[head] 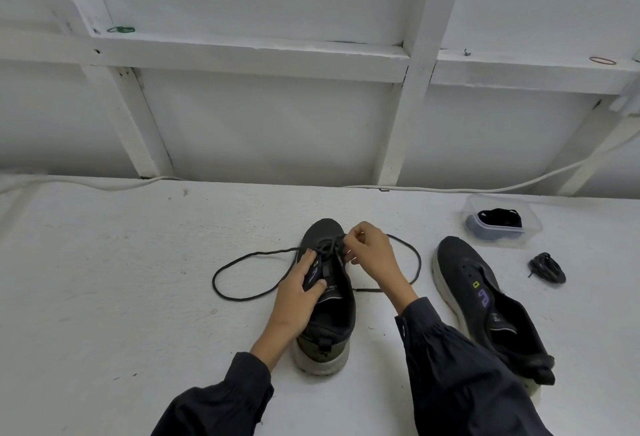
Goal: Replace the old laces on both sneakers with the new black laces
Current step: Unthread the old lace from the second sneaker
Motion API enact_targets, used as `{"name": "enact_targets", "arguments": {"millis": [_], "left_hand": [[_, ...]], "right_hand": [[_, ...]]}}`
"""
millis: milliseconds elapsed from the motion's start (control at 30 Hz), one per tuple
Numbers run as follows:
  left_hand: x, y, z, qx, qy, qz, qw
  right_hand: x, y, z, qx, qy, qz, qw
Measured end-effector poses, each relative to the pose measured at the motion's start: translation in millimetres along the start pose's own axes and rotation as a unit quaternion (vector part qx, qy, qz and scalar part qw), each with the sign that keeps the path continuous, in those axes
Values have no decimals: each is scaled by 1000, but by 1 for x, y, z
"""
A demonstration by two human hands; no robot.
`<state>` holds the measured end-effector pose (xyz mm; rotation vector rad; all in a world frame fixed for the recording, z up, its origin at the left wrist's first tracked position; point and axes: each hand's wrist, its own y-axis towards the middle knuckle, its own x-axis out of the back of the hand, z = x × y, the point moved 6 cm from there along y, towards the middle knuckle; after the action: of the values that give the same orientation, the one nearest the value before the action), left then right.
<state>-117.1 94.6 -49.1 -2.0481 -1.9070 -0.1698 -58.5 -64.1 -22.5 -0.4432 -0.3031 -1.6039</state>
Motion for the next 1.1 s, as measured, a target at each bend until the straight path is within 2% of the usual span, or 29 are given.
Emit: {"name": "enact_targets", "arguments": {"millis": [67, 167, 300, 500, 600, 667, 767, 867, 900, 1033, 1100], "left_hand": [[0, 0, 1, 3, -1, -2, 1000], [0, 0, 2, 5, -5, -5, 1000], [0, 1, 2, 7, -5, -7, 1000], [0, 0, 1, 4, 0, 1, 1000], [0, 0, 1, 7, -1, -3, 1000], [0, 0, 2, 8, 1, -4, 1000], [0, -1, 0, 6, 4, -2, 1000], [0, -1, -1, 7, 0, 2, 1000], [0, -2, 0, 7, -1, 3, 1000], [0, -1, 1, 9, -1, -4, 1000], [0, -1, 1, 11, -1, -5, 1000]], "right_hand": [[2, 1, -2, -7, 21, -5, 1000], [-1, 0, -5, -15, 51, 46, 998], [-1, 0, -8, -11, 38, 83, 996], [15, 8, -9, -51, 134, 33, 989], [4, -1, -12, -57, 95, 102, 989], [0, -3, -12, -46, 74, 116, 989], [8, 3, -7, -33, 88, 77, 993], [23, 7, -7, -62, 198, -18, 978], [25, 6, -8, -73, 220, -23, 972], [4, -9, -8, -99, 142, 105, 979], [-1, -10, -7, -89, 119, 119, 982]]}}
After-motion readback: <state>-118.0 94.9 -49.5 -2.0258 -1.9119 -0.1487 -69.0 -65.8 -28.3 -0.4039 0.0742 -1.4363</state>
